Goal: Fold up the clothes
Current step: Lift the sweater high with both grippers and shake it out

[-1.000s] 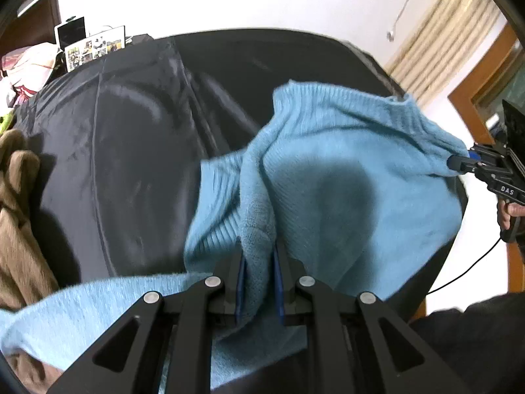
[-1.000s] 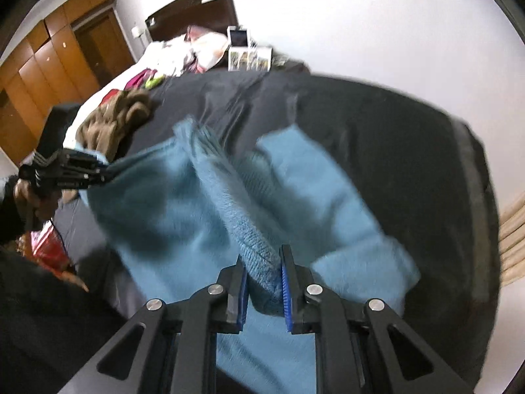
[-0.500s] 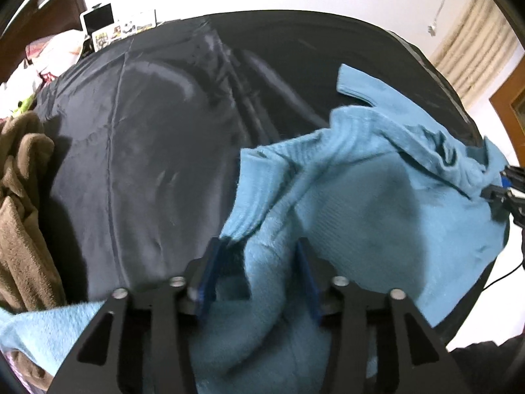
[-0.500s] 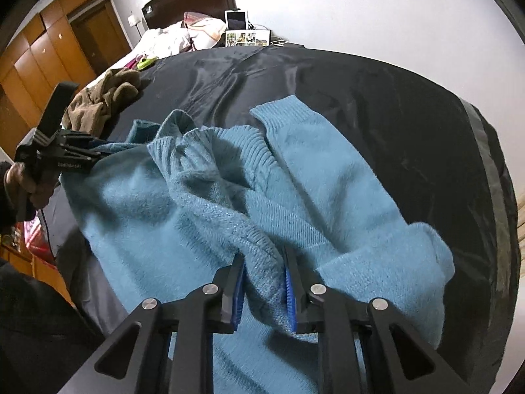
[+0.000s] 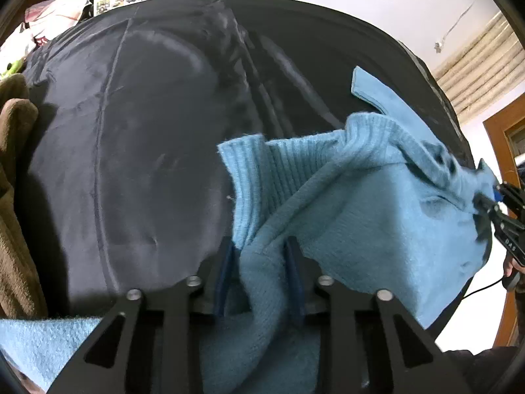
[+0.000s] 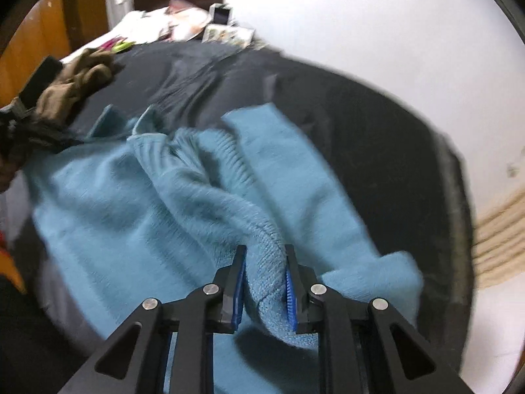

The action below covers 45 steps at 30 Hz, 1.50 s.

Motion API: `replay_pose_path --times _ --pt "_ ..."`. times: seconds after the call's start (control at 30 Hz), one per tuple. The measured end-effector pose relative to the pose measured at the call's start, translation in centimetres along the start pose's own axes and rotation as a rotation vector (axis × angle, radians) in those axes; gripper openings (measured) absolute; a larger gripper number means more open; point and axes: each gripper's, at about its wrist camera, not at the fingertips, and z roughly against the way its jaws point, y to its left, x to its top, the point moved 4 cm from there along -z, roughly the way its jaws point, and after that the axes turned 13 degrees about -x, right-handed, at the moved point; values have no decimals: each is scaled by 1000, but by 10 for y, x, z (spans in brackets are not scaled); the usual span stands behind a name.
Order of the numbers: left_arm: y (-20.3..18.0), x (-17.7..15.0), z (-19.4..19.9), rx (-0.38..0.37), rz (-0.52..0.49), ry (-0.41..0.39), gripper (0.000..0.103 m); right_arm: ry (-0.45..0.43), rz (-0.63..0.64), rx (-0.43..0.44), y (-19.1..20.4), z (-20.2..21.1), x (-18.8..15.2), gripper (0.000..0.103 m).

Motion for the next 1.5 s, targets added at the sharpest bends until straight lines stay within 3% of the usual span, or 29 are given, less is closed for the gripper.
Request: replay_pose_path --times 0.1,0.33,0.43,0.63,0.73,0.93,1.23,1.5 --pt "-4 -3 7 -9 -6 -9 24 -77 -37 -118 -13 19 12 19" --pt "-41 -18 26 -73 -100 -30 24 -281 -44 -321 -29 84 25 19" --pt "-56 -29 26 -52 -154 -7 26 -369 -47 -408 -35 112 30 19" --pt "-65 -36 29 -59 -134 -15 26 -464 -64 -469 -31 150 24 19" --pt "-75 -35 42 -80 -128 -55 18 -518 -102 -499 -35 173 26 19" --pt "-123 -14 98 -98 -168 -259 14 -628 -232 -544 -67 218 36 19" --pt "-177 1 245 -121 -173 -713 14 -868 -393 -624 -110 302 58 19" --pt "-215 -51 395 -70 -264 -1120 14 -1106 -452 -667 -122 388 63 19"
